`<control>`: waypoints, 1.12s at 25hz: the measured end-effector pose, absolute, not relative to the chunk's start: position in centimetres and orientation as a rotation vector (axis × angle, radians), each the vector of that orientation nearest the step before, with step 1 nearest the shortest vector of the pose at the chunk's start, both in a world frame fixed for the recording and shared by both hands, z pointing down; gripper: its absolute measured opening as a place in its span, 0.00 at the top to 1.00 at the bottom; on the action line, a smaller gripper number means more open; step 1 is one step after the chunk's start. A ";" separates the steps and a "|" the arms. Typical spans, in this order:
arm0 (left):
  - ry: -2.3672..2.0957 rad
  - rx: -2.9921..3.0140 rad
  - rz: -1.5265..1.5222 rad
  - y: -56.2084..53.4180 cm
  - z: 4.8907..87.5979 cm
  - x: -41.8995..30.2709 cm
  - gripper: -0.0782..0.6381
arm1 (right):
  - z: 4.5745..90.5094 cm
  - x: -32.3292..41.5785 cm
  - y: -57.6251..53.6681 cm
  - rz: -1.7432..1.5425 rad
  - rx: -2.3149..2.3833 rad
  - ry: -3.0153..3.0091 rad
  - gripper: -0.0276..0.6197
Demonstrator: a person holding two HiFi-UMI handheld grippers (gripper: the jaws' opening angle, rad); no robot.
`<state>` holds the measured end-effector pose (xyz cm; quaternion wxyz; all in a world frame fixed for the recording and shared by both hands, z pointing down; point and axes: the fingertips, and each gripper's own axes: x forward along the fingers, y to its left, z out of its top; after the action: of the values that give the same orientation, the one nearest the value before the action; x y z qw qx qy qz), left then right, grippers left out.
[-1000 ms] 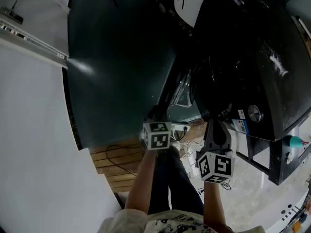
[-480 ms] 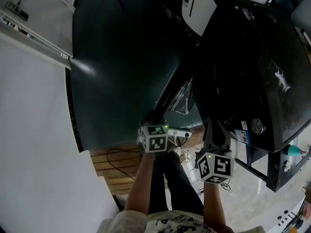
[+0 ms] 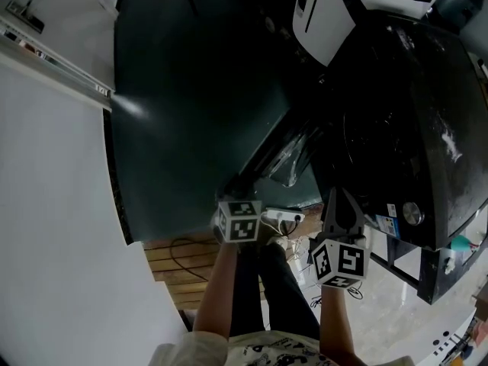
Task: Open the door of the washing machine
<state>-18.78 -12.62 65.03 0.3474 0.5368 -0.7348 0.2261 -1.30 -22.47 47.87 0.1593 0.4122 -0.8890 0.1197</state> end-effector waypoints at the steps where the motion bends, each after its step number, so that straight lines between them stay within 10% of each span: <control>1: -1.903 1.397 0.585 -12.6 65.0 -19.3 0.76 | 47.9 -1.7 -22.4 0.340 1.177 -2.541 0.93; 28: -1.886 1.543 0.617 -15.0 64.8 -30.5 0.75 | 50.0 -11.9 -22.6 0.339 1.136 -2.521 0.93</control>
<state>-30.49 -15.02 64.78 0.3088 0.5838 -0.7137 0.2334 -11.90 -22.61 49.97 0.1770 0.4014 -0.8906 0.1199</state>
